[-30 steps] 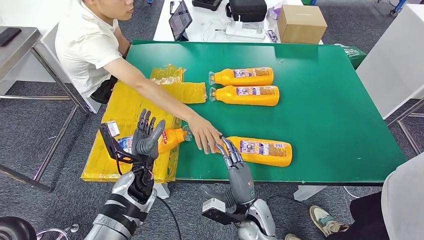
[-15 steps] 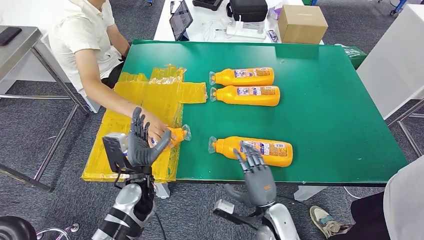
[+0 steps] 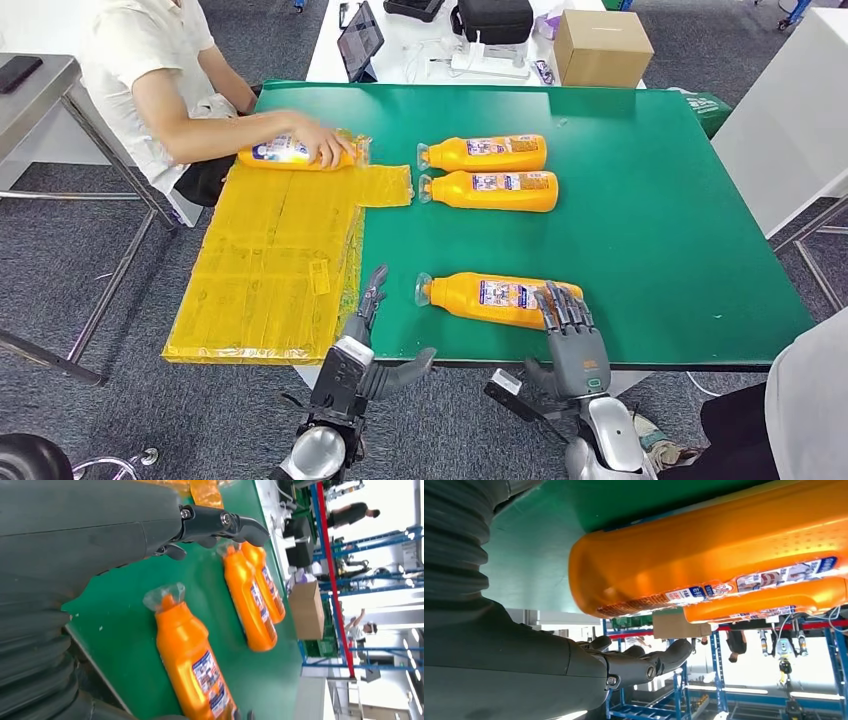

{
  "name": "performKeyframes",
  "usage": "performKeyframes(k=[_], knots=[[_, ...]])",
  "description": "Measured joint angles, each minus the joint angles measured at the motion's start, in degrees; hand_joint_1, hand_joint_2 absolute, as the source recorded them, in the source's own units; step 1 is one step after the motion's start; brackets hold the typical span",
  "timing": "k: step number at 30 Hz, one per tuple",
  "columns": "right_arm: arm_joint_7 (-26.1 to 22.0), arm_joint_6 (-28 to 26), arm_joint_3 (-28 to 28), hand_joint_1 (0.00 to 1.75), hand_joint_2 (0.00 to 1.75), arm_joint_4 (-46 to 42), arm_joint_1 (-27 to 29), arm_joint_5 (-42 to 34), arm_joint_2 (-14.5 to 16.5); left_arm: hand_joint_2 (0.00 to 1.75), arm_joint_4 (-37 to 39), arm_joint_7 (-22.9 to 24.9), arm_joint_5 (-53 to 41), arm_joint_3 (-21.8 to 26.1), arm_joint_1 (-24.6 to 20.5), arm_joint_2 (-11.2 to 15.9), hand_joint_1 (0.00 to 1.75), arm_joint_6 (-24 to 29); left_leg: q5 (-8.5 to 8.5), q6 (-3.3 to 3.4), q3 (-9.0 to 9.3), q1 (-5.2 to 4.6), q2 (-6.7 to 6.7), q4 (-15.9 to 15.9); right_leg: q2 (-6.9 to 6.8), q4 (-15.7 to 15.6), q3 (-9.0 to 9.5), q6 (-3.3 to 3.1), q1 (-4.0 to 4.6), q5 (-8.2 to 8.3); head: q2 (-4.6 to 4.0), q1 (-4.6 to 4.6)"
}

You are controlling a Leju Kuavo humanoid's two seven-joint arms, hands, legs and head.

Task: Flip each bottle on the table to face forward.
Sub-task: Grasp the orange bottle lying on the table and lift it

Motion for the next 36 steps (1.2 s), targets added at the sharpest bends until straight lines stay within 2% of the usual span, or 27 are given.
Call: performKeyframes(k=[11, 23, 26, 31, 36], knots=[[-0.6, 0.0, 1.4, 0.0, 1.75, 6.8, -6.8, -0.4, -0.4, 1.75, 0.1, 0.0, 0.3, -1.7, -0.7, 0.0, 0.0, -1.5, 0.01, 0.01, 0.0, -0.02, -0.02, 0.0, 0.0, 0.0, 0.02, 0.0, -0.02, 0.0, 0.0, 0.0], [0.4, 0.0, 3.0, 0.0, 1.75, 10.2, -9.4, -1.5, -0.4, 1.75, 0.1, 1.0, 1.3, -2.3, -1.0, 0.0, 0.0, -2.6, 0.01, 0.01, -0.01, -0.02, -0.01, 0.0, 0.0, 0.0, 0.01, 0.0, -0.02, 0.0, 0.0, 0.01], [3.8, 1.7, 4.4, 0.0, 1.75, 13.8, -11.4, -3.4, -0.6, 1.75, 0.1, 2.5, 3.5, -2.3, -1.1, 0.0, 0.0, -4.7, 0.02, 0.02, 0.02, -0.02, 0.0, 0.0, 0.0, 0.0, 0.02, 0.0, -0.01, 0.01, 0.0, 0.0], [13.3, 8.4, 7.9, 0.0, 1.75, 18.7, -15.4, -4.0, -1.8, 1.75, 0.0, 5.7, 5.3, -2.5, -1.1, 0.0, 0.0, -7.2, 0.0, 0.03, 0.38, -0.01, 0.09, 0.0, 0.04, 0.0, 0.3, 0.0, -0.01, 0.01, 0.0, -0.01], [20.6, 15.5, 11.9, 0.0, 1.75, 19.7, -17.9, -3.4, -2.8, 1.75, 0.0, 10.6, 5.5, -2.6, -1.4, 0.0, 0.0, -9.6, -0.09, 0.08, 0.87, -0.01, 0.08, 0.0, 0.04, -0.1, 0.42, 0.0, -0.01, -0.03, 0.0, 0.0]])
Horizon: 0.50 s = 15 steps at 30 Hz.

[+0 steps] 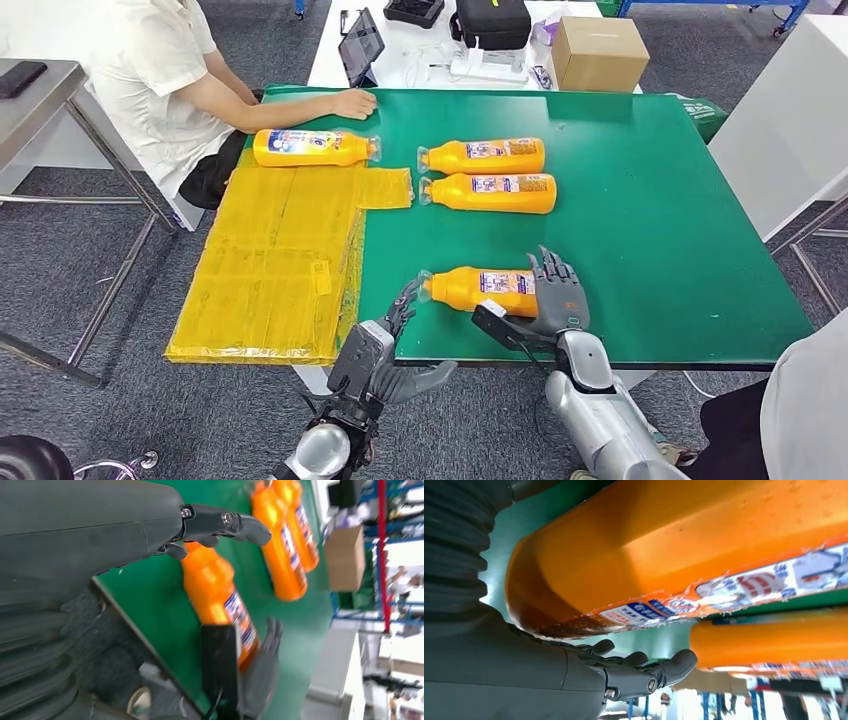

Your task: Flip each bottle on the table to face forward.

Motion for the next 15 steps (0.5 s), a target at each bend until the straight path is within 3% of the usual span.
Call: performKeyframes(k=[4, 8, 15], knots=[[1.2, 3.1, 2.6, 0.01, 1.75, -1.0, -0.6, -0.3, -1.2, 1.75, -0.1, 1.0, -0.5, 0.2, -0.2, 0.0, 0.0, -1.0, -0.02, 0.08, 0.22, -0.01, -0.06, 0.0, -0.02, 0.0, 0.09, 0.02, 0.0, -0.02, 0.0, 0.01], [0.2, 4.2, 4.6, 1.73, 1.75, -1.3, -1.0, -1.6, -2.1, 1.75, -0.4, 1.2, -0.7, 0.3, -0.4, 0.0, 0.0, -1.5, 0.11, 0.13, 0.19, -0.01, -0.01, 0.0, -0.01, 0.0, 0.54, 0.08, 0.0, 0.1, 0.0, 0.01], [-2.7, 7.5, 6.5, 1.75, 1.75, -1.1, -1.7, -5.3, -3.2, 1.75, -0.8, 1.2, 0.2, 0.3, -0.9, -0.1, 0.0, -1.9, 0.12, 0.13, 0.19, -0.01, 0.0, 0.0, -0.01, 0.0, 0.55, 0.09, 0.0, 0.11, 0.0, 0.01]])
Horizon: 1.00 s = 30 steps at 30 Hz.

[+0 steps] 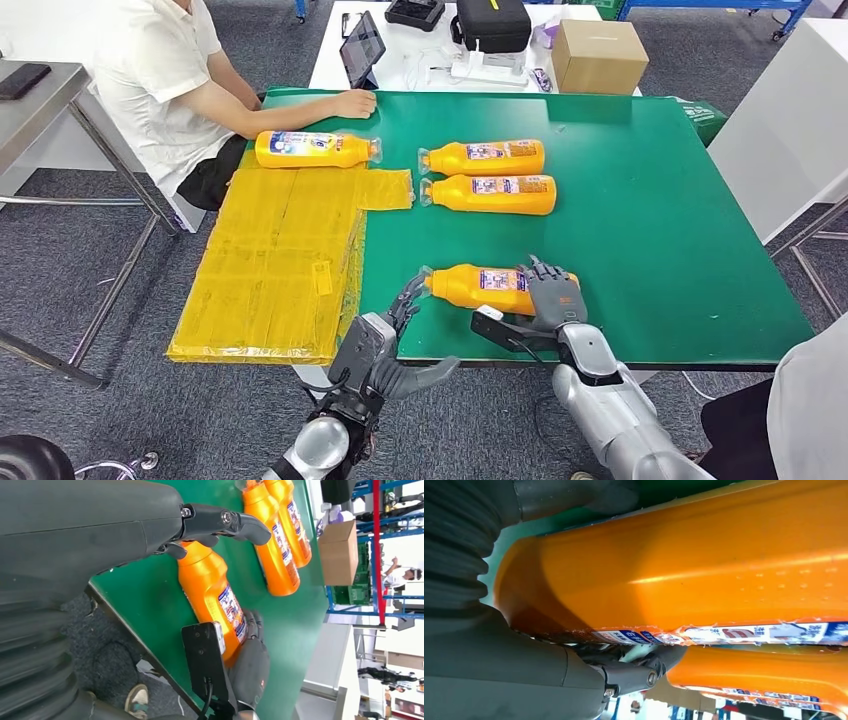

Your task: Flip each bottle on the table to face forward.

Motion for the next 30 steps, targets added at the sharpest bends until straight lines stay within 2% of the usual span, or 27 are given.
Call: performKeyframes(k=[8, 16, 21, 27, 30], knots=[[-6.6, 4.6, 0.1, 1.75, 1.75, -0.1, -0.9, -11.9, -0.5, 1.75, -1.1, -2.1, 2.6, 0.4, -0.2, -0.1, 0.0, 1.7, -0.02, 0.0, 0.1, 0.0, 0.06, 0.0, 0.04, 0.0, 0.05, 0.0, 0.0, 0.0, 0.0, 0.01], [-9.0, 4.3, -0.4, 1.75, 1.75, -1.7, 0.2, -17.7, -0.6, 1.75, -2.6, -6.0, 4.7, 1.8, 0.2, -0.5, 0.0, 7.5, -0.03, -0.01, 0.18, 0.03, 0.13, 0.0, 0.14, 0.0, 0.1, -0.01, 0.04, 0.01, 0.0, 0.01], [-9.9, 3.8, -0.8, 1.75, 1.75, -3.7, 1.5, -19.9, -0.4, 1.75, -3.5, -7.0, 6.7, 2.6, 0.7, -0.5, 0.0, 9.0, -0.03, -0.01, 0.16, 0.03, 0.14, 0.0, 0.15, 0.0, 0.09, -0.02, 0.04, 0.01, 0.0, 0.01], [-13.7, -0.7, -1.9, 1.75, 1.75, -8.9, 5.7, -26.9, 1.9, 1.75, -3.1, -11.9, 12.9, 4.5, 2.8, -0.6, 0.0, 17.1, -0.03, -0.02, -0.04, 0.03, 0.14, 0.0, 0.15, 0.0, -0.04, -0.01, 0.04, 0.01, 0.0, 0.0], [-17.3, -1.7, -2.3, 1.75, 1.75, -12.9, 8.5, -32.9, 4.3, 1.75, -2.2, -14.5, 14.4, 4.9, 3.7, -0.4, 0.0, 17.8, -0.02, -0.03, -0.25, 0.06, 0.12, 0.0, 0.14, 0.0, -0.22, -0.01, 0.08, 0.0, 0.0, -0.01]])
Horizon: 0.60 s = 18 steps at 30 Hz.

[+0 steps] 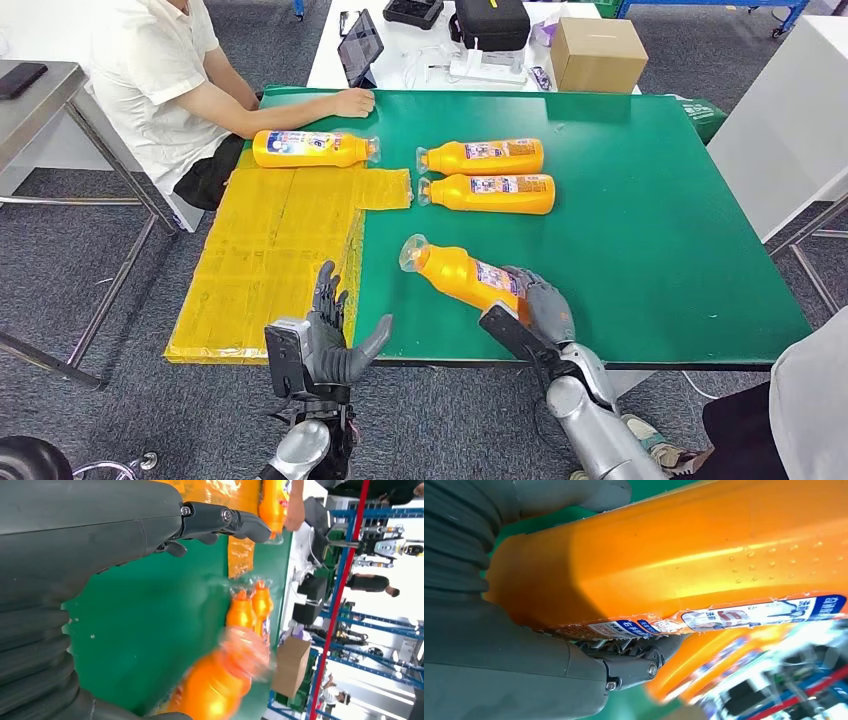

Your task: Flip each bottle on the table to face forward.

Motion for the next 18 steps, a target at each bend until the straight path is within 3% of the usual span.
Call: performKeyframes(k=[7, 18], knots=[[-7.8, -3.4, 1.3, 1.75, 1.75, -10.0, 6.0, -11.0, 5.6, 1.75, -2.3, 4.8, 9.7, -1.0, 1.3, 0.9, 0.0, -4.8, 0.07, -0.05, -0.55, 0.0, -0.1, 0.0, -0.04, 0.0, -0.45, 0.0, -0.02, 0.0, 0.0, 0.0], [-9.0, -4.5, 4.1, 1.75, 1.75, -16.7, 8.2, -13.5, 7.0, 1.75, -8.5, 5.6, 12.2, -2.6, 2.3, 2.5, 0.0, -5.3, 0.06, -0.04, -0.65, -0.03, -0.12, 0.0, -0.05, 0.0, -0.57, 0.01, -0.06, -0.01, 0.0, 0.01]])
